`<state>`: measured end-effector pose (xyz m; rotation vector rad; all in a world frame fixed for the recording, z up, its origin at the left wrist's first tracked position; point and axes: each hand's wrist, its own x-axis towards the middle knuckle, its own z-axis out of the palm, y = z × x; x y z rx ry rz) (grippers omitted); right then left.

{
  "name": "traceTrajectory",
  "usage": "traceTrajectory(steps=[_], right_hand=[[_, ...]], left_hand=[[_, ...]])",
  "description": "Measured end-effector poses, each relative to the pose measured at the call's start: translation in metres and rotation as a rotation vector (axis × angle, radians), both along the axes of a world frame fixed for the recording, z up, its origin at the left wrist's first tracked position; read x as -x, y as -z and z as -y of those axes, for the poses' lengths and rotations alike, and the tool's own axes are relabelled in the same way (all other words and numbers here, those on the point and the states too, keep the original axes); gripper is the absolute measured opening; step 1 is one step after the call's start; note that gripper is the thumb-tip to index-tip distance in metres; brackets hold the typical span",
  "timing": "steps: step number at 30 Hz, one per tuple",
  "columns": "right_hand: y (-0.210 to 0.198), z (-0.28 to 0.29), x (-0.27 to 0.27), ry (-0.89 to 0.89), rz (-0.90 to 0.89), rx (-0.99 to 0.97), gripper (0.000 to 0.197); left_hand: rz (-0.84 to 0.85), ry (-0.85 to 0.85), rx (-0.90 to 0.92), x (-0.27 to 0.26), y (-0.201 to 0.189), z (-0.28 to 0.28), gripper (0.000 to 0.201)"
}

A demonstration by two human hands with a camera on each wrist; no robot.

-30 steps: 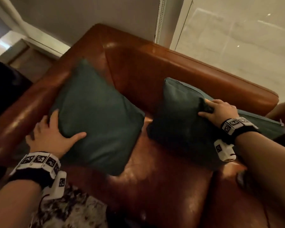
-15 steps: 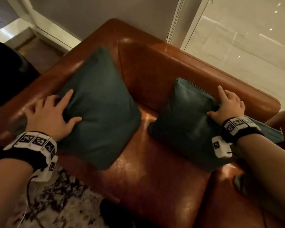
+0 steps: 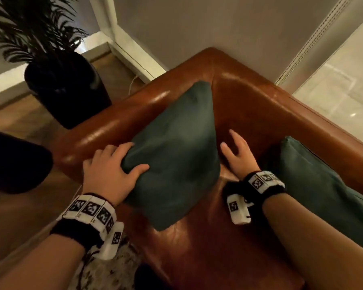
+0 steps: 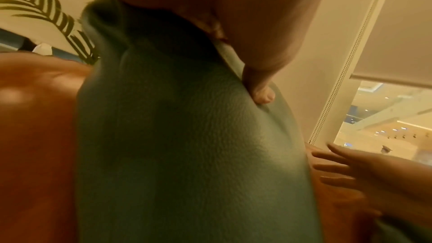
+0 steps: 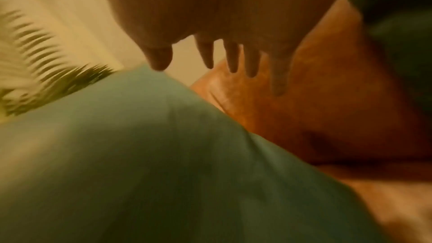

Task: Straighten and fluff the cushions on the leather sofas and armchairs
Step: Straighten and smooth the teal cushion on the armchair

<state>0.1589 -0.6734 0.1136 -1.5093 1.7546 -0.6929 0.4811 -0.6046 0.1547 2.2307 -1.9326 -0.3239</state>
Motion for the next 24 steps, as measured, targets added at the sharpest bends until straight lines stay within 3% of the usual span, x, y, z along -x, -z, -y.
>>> traceTrajectory(steps=[3, 5, 9, 12, 14, 15, 17, 19, 21, 23, 24], right_hand=[[-0.004, 0.048, -0.027, 0.117, 0.357, -0.264, 0.057], [-0.008, 0.059, -0.043, 0.036, 0.400, -0.239, 0.043], [-0.034, 0.055, -0.073, -0.003, 0.249, 0.141, 0.025], [-0.070, 0.046, -0.102, -0.140, 0.225, 0.450, 0.011], [-0.071, 0.032, -0.129, -0.377, 0.084, 0.599, 0.023], [-0.060, 0.023, -0.141, -0.520, -0.046, 0.610, 0.031], [-0.025, 0.003, -0.150, -0.842, -0.380, 0.444, 0.050], [0.011, -0.007, -0.136, -1.039, -0.636, 0.328, 0.061], [0.022, -0.003, -0.121, -1.049, -0.634, 0.417, 0.060], [0.020, 0.009, -0.115, -1.026, -0.634, 0.479, 0.057], [0.018, 0.017, -0.114, -1.031, -0.654, 0.486, 0.056]], left_hand=[[-0.161, -0.002, 0.100, -0.002, 0.009, -0.029, 0.059], [-0.286, -0.019, 0.157, -0.001, 0.012, -0.045, 0.053], [-0.494, -0.089, 0.323, -0.007, 0.011, -0.074, 0.040], [-0.552, -0.219, 0.149, -0.027, 0.029, -0.100, 0.053], [-0.538, -0.287, -0.122, -0.032, 0.042, -0.113, 0.078], [-0.576, -0.303, -0.143, -0.030, 0.045, -0.116, 0.089], [-0.744, -0.359, 0.064, -0.018, 0.041, -0.112, 0.088], [-0.808, -0.441, 0.262, -0.006, 0.032, -0.098, 0.074], [-0.506, -0.425, 0.255, 0.001, 0.031, -0.078, 0.069], [-0.078, -0.244, 0.185, 0.008, 0.035, -0.056, 0.065], [0.037, -0.135, 0.146, 0.012, 0.037, -0.044, 0.062]])
